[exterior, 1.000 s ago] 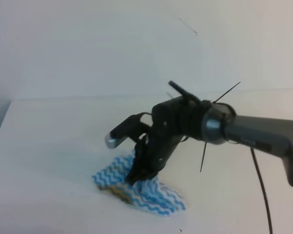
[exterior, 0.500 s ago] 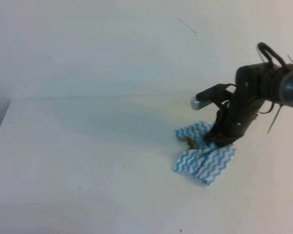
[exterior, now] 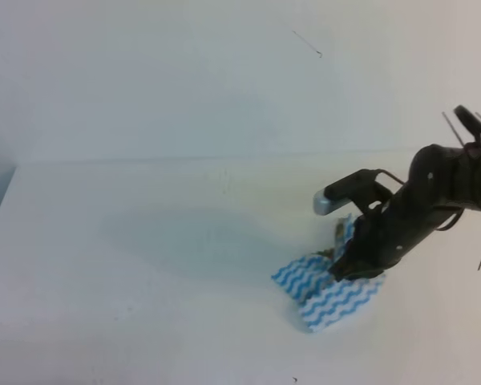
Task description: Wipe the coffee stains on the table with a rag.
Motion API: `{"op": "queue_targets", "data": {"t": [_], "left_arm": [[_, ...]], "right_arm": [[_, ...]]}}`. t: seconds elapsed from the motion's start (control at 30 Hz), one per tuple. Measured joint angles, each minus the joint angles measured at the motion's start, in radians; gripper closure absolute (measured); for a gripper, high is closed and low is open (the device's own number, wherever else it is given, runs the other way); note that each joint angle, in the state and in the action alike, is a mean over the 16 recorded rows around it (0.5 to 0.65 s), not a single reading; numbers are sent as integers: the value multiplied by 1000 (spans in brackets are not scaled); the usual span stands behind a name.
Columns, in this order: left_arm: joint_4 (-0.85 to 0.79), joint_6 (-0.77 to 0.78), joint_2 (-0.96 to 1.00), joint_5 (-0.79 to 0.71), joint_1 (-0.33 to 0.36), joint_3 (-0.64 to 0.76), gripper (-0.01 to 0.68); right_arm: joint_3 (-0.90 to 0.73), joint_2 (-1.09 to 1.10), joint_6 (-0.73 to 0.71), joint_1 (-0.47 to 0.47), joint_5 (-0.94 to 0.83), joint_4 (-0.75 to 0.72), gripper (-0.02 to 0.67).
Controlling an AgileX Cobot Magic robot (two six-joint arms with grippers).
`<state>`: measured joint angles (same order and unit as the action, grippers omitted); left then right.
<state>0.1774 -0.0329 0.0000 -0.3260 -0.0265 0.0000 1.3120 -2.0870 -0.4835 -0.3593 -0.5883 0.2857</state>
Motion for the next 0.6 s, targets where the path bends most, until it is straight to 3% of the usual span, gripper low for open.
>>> {"op": "queue_targets", "data": {"t": [0.33,0.6], "left_arm": [[0,0,0,0,0,0,677],[0,1,0,0,0,0,677]], "right_arm": [[47,0,13,-85,-49,54,619],[180,-7,95,-89,-193,48,495]]}}
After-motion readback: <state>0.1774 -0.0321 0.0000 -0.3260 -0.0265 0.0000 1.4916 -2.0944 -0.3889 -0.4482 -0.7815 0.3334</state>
